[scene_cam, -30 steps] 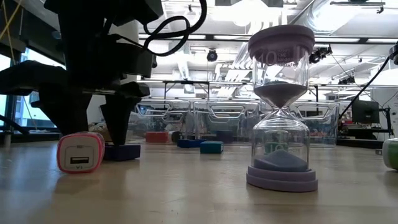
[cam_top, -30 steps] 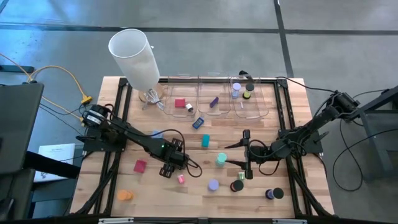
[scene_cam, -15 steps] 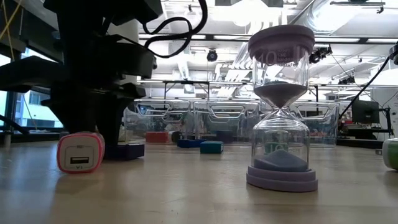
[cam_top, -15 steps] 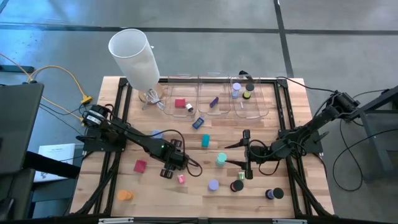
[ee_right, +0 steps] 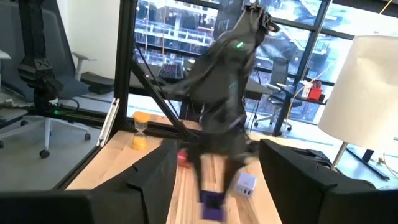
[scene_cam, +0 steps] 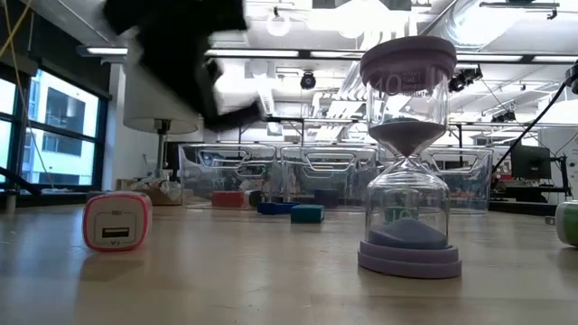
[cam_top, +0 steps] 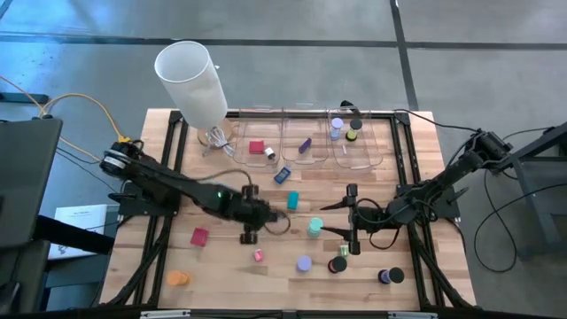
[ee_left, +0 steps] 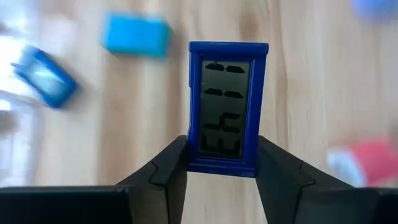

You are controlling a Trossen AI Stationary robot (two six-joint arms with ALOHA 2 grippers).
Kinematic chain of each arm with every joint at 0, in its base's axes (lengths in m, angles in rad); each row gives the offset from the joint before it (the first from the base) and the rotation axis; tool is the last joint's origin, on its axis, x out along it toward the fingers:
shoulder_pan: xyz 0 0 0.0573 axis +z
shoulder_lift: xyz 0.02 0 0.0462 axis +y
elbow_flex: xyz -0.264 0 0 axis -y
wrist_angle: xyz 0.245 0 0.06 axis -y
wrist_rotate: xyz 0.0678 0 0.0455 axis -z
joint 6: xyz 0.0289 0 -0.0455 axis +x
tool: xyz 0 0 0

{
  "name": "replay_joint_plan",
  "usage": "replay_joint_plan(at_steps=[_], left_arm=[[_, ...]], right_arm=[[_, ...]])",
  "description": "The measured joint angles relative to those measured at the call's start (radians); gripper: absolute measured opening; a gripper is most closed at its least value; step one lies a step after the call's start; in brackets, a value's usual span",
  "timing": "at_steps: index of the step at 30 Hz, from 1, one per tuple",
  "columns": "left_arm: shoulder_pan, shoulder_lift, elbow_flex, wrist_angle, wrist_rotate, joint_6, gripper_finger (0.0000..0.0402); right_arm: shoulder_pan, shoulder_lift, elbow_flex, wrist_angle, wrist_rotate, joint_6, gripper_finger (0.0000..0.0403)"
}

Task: Pick & Place Office items
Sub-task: Put the purple digital clock into the middle transparent bin

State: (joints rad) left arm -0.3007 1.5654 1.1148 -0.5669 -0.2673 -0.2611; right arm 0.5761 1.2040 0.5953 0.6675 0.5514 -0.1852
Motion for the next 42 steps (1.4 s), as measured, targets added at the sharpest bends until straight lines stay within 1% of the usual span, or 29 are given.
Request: replay_joint_plan(at_steps=[2,7,11,13,16,17,19,23,29,34,38,42], left_arm=[[0.041,-0.019,0.037,0.012,-0.001,-0.017,0.0140],[0.164,-0.023,0.130,0.012,0.003,-0.025,0.0140],[0.292,-0.024,0.164,0.099,0.023,-0.028,0.0140],[0.363,-0.024,0.173,0.173,0.077,-0.029,0.0140],[0.470,-0.011,0.175,0.287,0.194,-0.050,0.0140],[0.502,0.001,0.175,0.320,0.219,-0.052,0.0140],[0.559,0.037,0.175,0.400,0.261,-0.072,0.0140],[0.643,0.114,0.175,0.482,0.315,-0.153,0.0140],[0.704,0.209,0.174,0.500,0.310,-0.191,0.0140],[0.712,0.283,0.174,0.502,0.296,-0.218,0.0140],[0.711,0.312,0.174,0.504,0.297,-0.218,0.0140],[0.711,0.313,0.174,0.499,0.298,-0.218,0.0144]], right_arm=[[0.000,0.000,0.000,0.004,0.000,-0.002,0.0217],[0.000,0.000,0.000,0.016,0.000,-0.003,0.0217],[0.000,0.000,0.000,0.020,0.000,-0.008,0.0217],[0.000,0.000,0.000,0.022,0.000,-0.018,0.0217],[0.000,0.000,0.000,0.021,0.000,-0.023,0.0217],[0.000,0.000,0.000,0.021,0.000,-0.024,0.0217],[0.000,0.000,0.000,0.022,0.000,-0.029,0.0217],[0.000,0.000,0.000,0.024,0.000,-0.030,0.0217],[0.000,0.000,0.000,0.024,0.000,-0.036,0.0217],[0.000,0.000,0.000,0.022,0.000,-0.052,0.0217],[0.000,0.000,0.000,0.022,0.000,-0.052,0.0217],[0.000,0.000,0.000,0.022,0.000,-0.052,0.0217]])
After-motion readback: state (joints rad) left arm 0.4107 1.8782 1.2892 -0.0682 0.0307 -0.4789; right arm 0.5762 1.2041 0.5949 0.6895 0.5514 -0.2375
